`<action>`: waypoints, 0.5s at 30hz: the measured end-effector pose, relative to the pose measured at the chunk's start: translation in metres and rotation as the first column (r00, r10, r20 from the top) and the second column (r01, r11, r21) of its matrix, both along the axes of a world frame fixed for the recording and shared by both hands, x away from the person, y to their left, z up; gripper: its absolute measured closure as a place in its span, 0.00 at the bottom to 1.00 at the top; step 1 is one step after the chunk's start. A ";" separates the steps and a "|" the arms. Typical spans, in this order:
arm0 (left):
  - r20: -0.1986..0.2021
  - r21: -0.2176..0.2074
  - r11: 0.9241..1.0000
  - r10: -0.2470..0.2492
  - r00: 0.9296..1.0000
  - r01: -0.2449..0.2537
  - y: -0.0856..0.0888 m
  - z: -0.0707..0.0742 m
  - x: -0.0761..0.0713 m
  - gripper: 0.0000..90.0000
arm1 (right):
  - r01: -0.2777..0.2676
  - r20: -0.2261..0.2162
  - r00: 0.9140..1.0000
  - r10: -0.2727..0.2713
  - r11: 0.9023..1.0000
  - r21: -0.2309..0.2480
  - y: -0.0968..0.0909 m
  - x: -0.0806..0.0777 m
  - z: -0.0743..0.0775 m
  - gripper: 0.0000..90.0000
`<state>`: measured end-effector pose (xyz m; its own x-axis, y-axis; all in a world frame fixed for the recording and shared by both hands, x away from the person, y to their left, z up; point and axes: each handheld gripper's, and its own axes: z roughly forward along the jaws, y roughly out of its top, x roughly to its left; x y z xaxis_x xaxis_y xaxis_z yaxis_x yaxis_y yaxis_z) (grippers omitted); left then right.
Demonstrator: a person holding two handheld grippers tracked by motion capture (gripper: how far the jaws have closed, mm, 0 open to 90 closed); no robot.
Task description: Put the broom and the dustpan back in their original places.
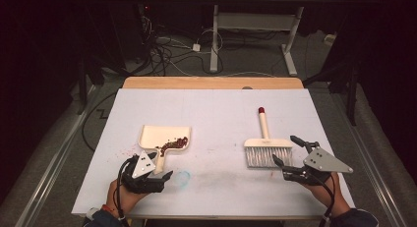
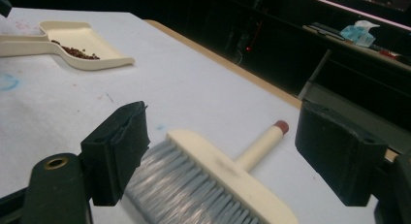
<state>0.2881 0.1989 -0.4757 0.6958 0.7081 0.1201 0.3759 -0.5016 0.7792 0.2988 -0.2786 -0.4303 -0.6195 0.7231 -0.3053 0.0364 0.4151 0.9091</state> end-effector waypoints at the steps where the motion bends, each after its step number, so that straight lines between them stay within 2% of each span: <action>1: 0.005 0.005 1.000 0.001 1.000 -0.001 0.000 0.000 0.000 0.21 | 0.000 0.007 1.000 0.000 1.000 -0.009 0.000 -0.002 -0.002 0.22; 3: 0.014 0.007 1.000 0.007 1.000 -0.007 0.000 0.001 0.000 0.21 | 0.017 0.025 1.000 -0.016 0.999 -0.027 -0.002 -0.007 -0.007 0.22; 5: 0.023 0.009 1.000 0.005 1.000 -0.005 0.000 0.002 -0.001 0.21 | 0.017 0.001 1.000 -0.017 1.000 -0.001 -0.006 -0.009 -0.011 0.22; 10: 0.032 0.010 1.000 0.012 0.999 -0.012 0.001 0.002 -0.002 0.21 | 0.029 -0.035 0.999 -0.030 1.000 -0.008 -0.012 -0.014 -0.025 0.22; 15: 0.036 0.004 1.000 0.006 0.999 -0.006 0.001 0.003 -0.003 0.19 | -0.003 -0.073 0.997 0.002 1.000 -0.006 -0.010 -0.016 -0.027 0.26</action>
<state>0.2848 0.1995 -0.4727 0.6870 0.7115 0.1476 0.3509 -0.5027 0.7900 0.2831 -0.2891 -0.4577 -0.6421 0.7200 -0.2634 0.1017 0.4205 0.9016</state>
